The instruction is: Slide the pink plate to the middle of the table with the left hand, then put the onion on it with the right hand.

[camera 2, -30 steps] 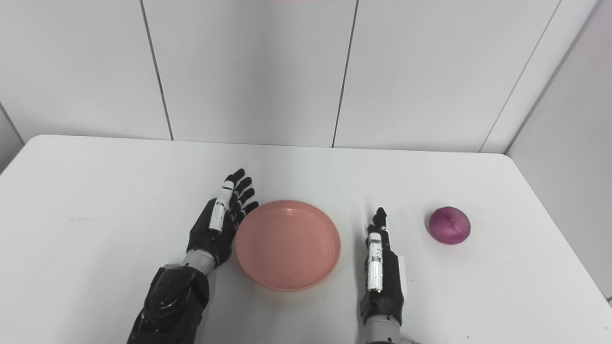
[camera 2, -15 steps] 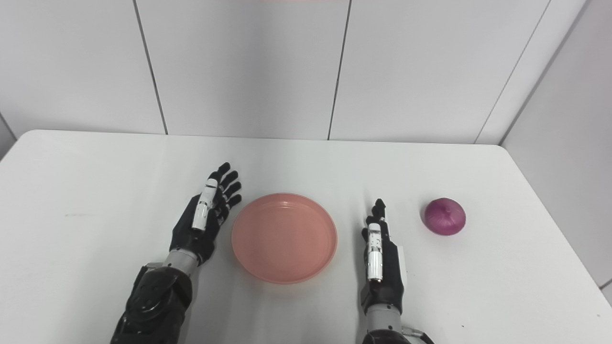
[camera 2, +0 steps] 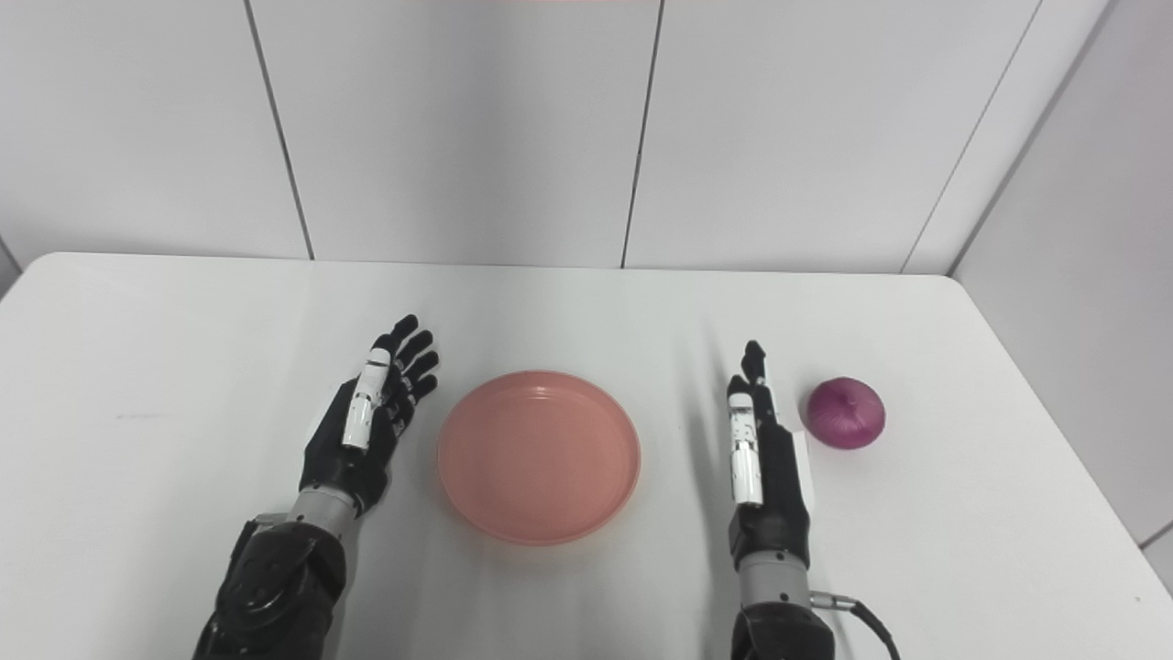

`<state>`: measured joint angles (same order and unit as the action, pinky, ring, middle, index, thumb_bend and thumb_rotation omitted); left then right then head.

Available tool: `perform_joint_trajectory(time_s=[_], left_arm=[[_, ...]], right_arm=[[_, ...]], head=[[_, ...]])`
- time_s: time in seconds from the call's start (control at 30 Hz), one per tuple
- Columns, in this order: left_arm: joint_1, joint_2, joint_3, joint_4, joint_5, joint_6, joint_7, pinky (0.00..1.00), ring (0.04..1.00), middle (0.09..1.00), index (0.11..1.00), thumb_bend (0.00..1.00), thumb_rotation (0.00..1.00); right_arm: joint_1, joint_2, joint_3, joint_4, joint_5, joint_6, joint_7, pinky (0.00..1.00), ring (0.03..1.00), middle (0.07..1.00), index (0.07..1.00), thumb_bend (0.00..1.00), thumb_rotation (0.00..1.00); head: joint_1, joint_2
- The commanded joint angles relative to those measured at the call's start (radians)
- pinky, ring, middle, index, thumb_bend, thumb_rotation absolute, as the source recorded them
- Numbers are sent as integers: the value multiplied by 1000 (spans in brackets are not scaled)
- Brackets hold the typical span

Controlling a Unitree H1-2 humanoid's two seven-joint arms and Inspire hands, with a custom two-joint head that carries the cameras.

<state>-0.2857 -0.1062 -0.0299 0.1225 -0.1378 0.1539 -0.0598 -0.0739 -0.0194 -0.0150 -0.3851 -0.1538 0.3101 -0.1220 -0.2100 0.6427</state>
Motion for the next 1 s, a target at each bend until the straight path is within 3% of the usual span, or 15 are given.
perform_joint_trajectory(time_s=[0.0, 0.13, 0.3, 0.4, 0.67, 0.97], left_arm=[[1, -8, -1, -5, -16, -22, -16, 946, 942, 946, 930, 445, 1000], [5, -12, -3, -6, -21, -20, -12, 945, 943, 944, 929, 439, 1000], [8, -15, -7, -4, -16, -23, -8, 937, 937, 939, 924, 438, 1000], [10, -14, -8, -4, -18, -25, -13, 942, 942, 943, 928, 435, 1000], [13, -15, -13, -8, -15, -21, -12, 942, 940, 940, 926, 434, 1000], [11, -15, -14, -3, -28, -28, -29, 953, 949, 947, 931, 436, 1000]], right_arm=[[-37, -30, -7, -63, -32, 5, 11, 958, 953, 971, 969, 278, 1000], [-61, -78, -18, -94, -52, 20, 38, 968, 953, 963, 966, 385, 951], [-90, -143, -40, -110, -66, 21, 68, 925, 948, 963, 970, 381, 898], [-105, -170, -57, -117, -70, 32, 81, 932, 947, 965, 973, 385, 809], [-135, -280, -55, -111, -263, 37, 94, 846, 908, 922, 932, 408, 744], [-152, -344, -85, -112, -387, 102, 121, 807, 884, 925, 943, 552, 625]], head=[[1, -1], [-10, 0], [-17, 2], [-25, 2], [-29, 5], [-37, 8]])
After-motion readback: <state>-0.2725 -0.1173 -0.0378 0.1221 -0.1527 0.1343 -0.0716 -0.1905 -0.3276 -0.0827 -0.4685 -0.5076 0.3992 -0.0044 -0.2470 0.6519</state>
